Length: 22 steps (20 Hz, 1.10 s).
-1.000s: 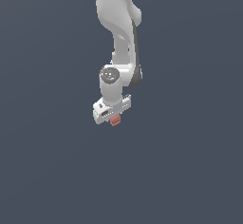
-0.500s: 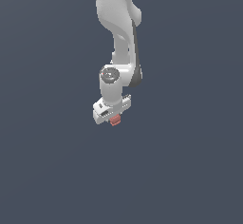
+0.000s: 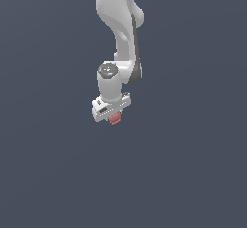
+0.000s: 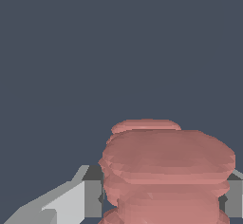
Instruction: Pick up the object and move it to a goal position.
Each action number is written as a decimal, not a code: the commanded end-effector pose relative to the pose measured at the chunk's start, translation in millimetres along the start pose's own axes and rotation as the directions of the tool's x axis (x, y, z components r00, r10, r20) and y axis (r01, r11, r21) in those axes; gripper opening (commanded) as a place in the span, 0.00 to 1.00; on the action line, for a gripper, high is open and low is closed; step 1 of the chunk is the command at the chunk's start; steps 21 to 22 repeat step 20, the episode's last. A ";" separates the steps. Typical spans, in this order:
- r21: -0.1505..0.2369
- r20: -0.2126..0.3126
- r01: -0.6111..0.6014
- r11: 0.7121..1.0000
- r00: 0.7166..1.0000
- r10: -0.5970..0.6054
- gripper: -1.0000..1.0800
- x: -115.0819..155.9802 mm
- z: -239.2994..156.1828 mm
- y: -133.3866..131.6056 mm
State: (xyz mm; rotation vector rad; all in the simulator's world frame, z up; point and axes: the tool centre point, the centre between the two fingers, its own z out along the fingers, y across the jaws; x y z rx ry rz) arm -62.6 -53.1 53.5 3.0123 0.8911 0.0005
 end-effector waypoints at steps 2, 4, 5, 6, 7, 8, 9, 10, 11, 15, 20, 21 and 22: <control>-0.001 0.000 -0.001 1.000 1.000 0.001 0.00 -17.6 -11.0 2.2; -0.001 0.000 -0.001 1.000 1.000 0.001 0.00 -30.6 -19.0 3.6; -0.001 0.000 -0.001 1.000 1.000 0.001 0.00 -37.6 -23.3 4.4; 0.000 0.000 0.000 1.000 1.000 0.000 0.00 -44.1 -27.1 5.1; 0.000 0.000 0.000 1.000 1.000 0.000 0.00 -50.3 -31.1 5.8; 0.000 0.000 0.000 1.000 1.000 0.000 0.00 -56.2 -34.8 6.6; 0.000 0.000 0.000 1.000 1.000 0.000 0.00 -61.6 -38.2 7.3; 0.000 0.000 0.000 1.000 1.000 0.000 0.00 -66.6 -41.5 8.0; 0.000 0.000 0.000 1.000 1.000 0.000 0.00 -71.1 -44.4 8.6; 0.000 0.000 0.000 1.000 1.000 0.000 0.00 -84.3 -53.0 10.7; 0.000 0.000 0.000 1.000 1.000 0.000 0.00 -90.3 -57.0 11.7; 0.000 0.000 0.000 1.000 1.000 0.000 0.00 -90.3 -57.0 11.7; 0.000 0.000 0.000 1.000 1.000 0.000 0.00 -90.3 -57.0 11.7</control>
